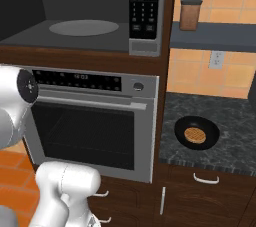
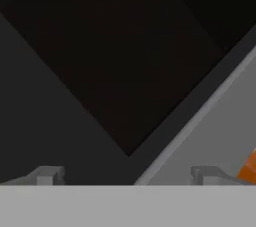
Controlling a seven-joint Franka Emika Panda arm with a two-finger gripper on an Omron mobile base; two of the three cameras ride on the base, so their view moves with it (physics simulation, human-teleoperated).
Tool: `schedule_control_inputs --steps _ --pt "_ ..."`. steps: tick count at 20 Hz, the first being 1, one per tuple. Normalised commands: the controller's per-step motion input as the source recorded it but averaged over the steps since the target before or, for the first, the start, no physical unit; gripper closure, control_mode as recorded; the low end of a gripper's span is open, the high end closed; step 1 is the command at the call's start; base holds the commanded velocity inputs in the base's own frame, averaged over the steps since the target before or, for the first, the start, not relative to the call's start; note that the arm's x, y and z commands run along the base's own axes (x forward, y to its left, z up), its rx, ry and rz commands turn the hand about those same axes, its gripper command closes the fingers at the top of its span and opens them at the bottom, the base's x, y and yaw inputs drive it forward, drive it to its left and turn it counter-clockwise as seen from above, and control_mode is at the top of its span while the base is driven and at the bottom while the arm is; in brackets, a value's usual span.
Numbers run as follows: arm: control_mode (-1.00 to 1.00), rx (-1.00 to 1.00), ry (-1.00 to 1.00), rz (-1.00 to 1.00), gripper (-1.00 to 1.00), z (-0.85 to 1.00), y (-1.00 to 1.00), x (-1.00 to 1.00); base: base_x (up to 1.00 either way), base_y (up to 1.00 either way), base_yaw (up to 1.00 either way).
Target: Open the microwave, place the bowl with waffle inside the microwave, then close the microwave door and turn it on.
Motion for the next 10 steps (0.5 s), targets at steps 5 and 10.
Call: schedule_control_inputs --steps 5,10 --pt "-1.00 -0.05 0.36 -0.09 -1.00 -0.04 -0.02 0.15 0.00 0.00 0.00" --pt "-1.00 -0.18 0.52 -0.12 -1.00 -0.03 -0.88 0.59 0.00 0.00 0.00"
